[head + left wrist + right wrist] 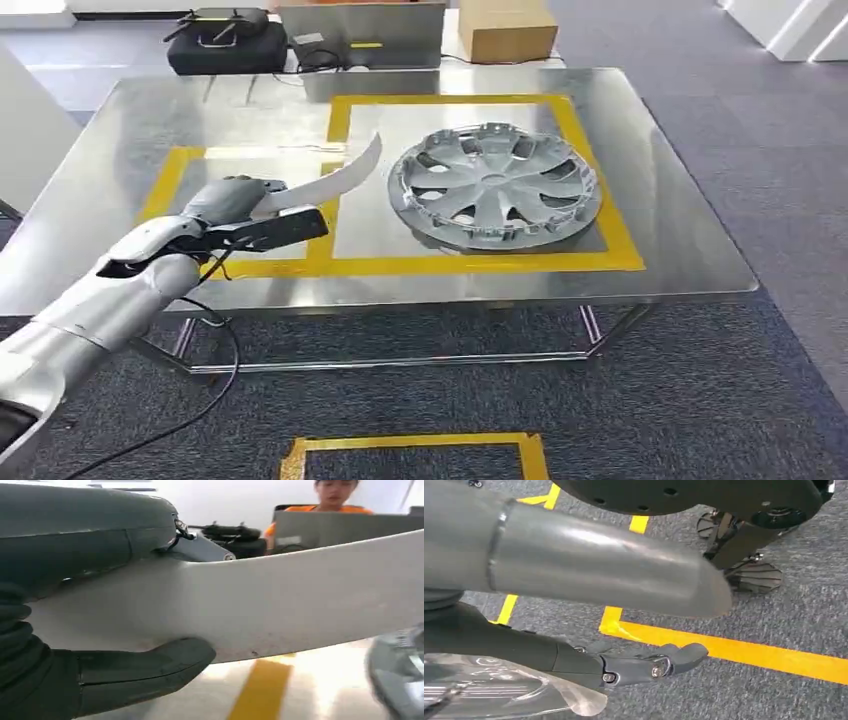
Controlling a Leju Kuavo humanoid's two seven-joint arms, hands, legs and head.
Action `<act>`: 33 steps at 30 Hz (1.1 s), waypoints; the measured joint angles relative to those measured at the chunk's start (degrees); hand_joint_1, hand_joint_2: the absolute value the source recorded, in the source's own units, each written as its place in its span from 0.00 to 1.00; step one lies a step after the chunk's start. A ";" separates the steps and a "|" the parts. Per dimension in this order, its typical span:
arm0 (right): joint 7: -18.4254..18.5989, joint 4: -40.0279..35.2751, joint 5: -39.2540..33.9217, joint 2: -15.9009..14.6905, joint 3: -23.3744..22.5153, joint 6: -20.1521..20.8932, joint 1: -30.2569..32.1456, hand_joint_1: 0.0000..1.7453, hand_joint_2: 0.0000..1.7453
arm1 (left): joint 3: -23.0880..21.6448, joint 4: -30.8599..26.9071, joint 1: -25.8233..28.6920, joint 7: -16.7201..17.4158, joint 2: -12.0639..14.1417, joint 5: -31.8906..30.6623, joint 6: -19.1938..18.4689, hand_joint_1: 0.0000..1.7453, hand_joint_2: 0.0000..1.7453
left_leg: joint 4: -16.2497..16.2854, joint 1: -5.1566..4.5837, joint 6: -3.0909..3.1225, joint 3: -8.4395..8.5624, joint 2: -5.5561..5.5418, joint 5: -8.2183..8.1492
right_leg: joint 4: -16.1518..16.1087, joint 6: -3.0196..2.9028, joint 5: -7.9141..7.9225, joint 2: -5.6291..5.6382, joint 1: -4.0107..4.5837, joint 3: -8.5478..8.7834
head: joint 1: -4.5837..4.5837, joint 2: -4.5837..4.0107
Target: Take the parts from the cabinet and place them on the table.
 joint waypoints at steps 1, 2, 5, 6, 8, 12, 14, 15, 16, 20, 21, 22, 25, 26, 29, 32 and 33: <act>0.02 0.00 -0.02 -0.02 0.02 0.00 0.02 0.00 0.00 | 0.18 0.46 -0.09 0.07 -0.31 0.02 0.02 1.00 1.00 | -0.46 0.35 0.40 0.36 0.04 0.24 | 0.51 0.29 -0.67 -0.04 -0.19 -0.71 | -0.09 0.00; 0.00 0.00 -0.02 -0.02 0.07 0.00 0.01 0.00 0.00 | 0.40 0.90 -0.35 0.07 -0.57 0.02 0.02 1.00 1.00 | -0.48 0.34 0.74 0.39 0.01 0.22 | 2.39 0.47 -1.86 -0.09 -0.11 -1.48 | 0.11 0.00; 0.02 0.02 -0.04 0.00 0.28 0.15 -0.09 0.00 0.00 | 0.66 2.24 -0.47 0.07 -1.40 0.02 0.04 1.00 1.00 | -0.40 0.19 1.32 0.42 0.01 0.03 | 16.27 0.85 -7.48 -0.09 -0.11 -8.60 | 0.37 0.00; 0.02 0.02 -0.02 0.00 0.31 0.15 0.00 0.00 0.00 | 0.66 2.58 -0.38 0.07 -1.53 0.04 0.04 1.00 1.00 | -0.37 0.10 1.37 0.43 0.01 -0.02 | 18.66 0.91 -7.61 -0.08 -0.11 -10.18 | 0.37 0.00; 0.04 0.02 -0.04 -0.02 0.33 0.15 0.09 0.00 0.00 | 0.70 3.11 -0.41 0.07 -1.73 0.02 0.04 1.00 1.00 | -0.32 0.09 1.32 0.55 -0.03 -0.17 | 14.90 0.80 -4.06 -0.09 -0.11 -9.16 | 0.39 0.00; 0.02 0.02 -0.04 0.00 0.44 0.20 -0.11 0.00 0.00 | 0.92 3.74 -0.79 0.41 -1.94 0.02 0.05 1.00 1.00 | 0.47 -0.33 0.41 0.58 -0.20 -0.97 | 0.76 0.06 0.96 -0.01 0.01 -2.10 | 0.23 0.00; 0.20 0.02 -0.11 0.00 0.46 0.17 0.02 0.00 0.00 | 0.98 4.49 -0.80 1.88 -2.06 -0.15 -0.02 1.00 1.00 | 0.11 -0.25 -0.04 0.73 -0.18 -0.85 | 1.19 -0.49 0.83 -0.01 0.19 -2.09 | 0.35 0.00; 0.28 0.02 -0.11 0.00 0.46 0.17 0.05 0.00 0.00 | 1.12 5.10 -0.79 2.49 -2.12 -0.28 0.18 1.00 1.00 | 0.06 -0.20 -0.35 0.85 -0.15 -0.89 | 1.15 -0.79 0.91 0.02 0.22 -2.08 | 0.33 0.00; 0.37 0.02 -0.13 0.02 0.46 0.17 0.06 0.00 0.00 | 1.34 5.58 -0.75 2.86 -2.12 -0.46 0.46 1.00 1.00 | 0.36 -0.12 -0.75 0.69 -0.11 -1.49 | 0.74 -1.33 1.12 -0.06 -0.25 -1.79 | 0.31 0.00; 0.50 0.02 -0.13 0.02 0.46 0.11 -0.02 0.00 0.00 | 2.14 8.17 0.17 3.17 -2.23 -1.18 2.23 1.00 1.00 | 14.28 0.10 -1.61 -5.30 -0.03 -8.32 | 0.74 -2.22 0.81 -0.05 -0.19 -1.39 | 0.24 -0.02; 0.55 0.02 -0.18 0.02 0.44 0.11 0.05 0.00 0.00 | 2.25 8.62 0.88 3.15 -2.28 -1.18 2.41 1.00 1.00 | 17.28 0.10 -1.68 -6.86 -0.03 -9.05 | 0.76 -2.26 0.77 -0.01 -0.19 -1.32 | 0.20 0.00; 0.61 0.02 -0.13 0.02 0.44 0.11 0.09 0.00 0.00 | 2.27 9.08 1.56 2.97 -2.41 -1.20 2.62 1.00 1.00 | 17.58 0.11 -1.66 -7.21 -0.02 -8.49 | 0.76 -2.28 0.73 0.04 -0.19 -1.24 | 0.22 0.00; 0.63 0.02 -0.07 0.07 0.46 0.13 0.09 0.00 0.00 | 2.45 9.71 2.44 1.83 -2.87 -1.18 2.93 1.00 1.00 | 6.01 0.05 -0.94 -2.22 -0.01 -1.11 | 0.79 -2.02 0.48 0.09 -0.11 -0.85 | 0.20 0.00; 0.63 0.07 -0.02 0.09 0.46 0.18 0.09 0.00 0.00 | 2.69 9.84 2.44 1.38 -3.06 -0.98 3.06 0.00 1.00 | 1.66 -0.03 -0.51 -0.40 0.01 0.36 | 0.78 -1.82 0.36 0.05 -0.11 -0.79 | 0.24 -0.02; 0.79 0.11 -0.02 0.17 0.59 0.15 -0.02 0.00 0.00 | 3.71 9.99 2.75 0.57 -3.96 -0.31 3.19 0.00 1.00 | 0.35 -0.45 -0.26 0.16 -0.08 -0.50 | 0.80 -0.97 0.37 -0.20 0.17 -1.13 | 0.37 0.00; 0.90 0.11 0.00 0.17 0.70 0.15 0.04 0.00 0.00 | 4.19 9.99 3.29 -0.39 -4.53 0.52 3.69 0.00 0.00 | -0.47 0.06 0.75 0.75 0.05 -0.14 | 1.48 0.01 -0.61 -0.21 0.05 -1.74 | 0.28 0.00; 0.96 0.11 0.00 0.17 0.70 0.15 0.07 0.00 0.00 | 4.68 9.97 3.30 -1.02 -4.92 1.40 4.19 0.00 0.00 | -0.48 0.12 1.22 0.73 0.12 -0.10 | 4.31 0.15 -2.44 -0.22 0.07 -2.97 | 0.52 0.00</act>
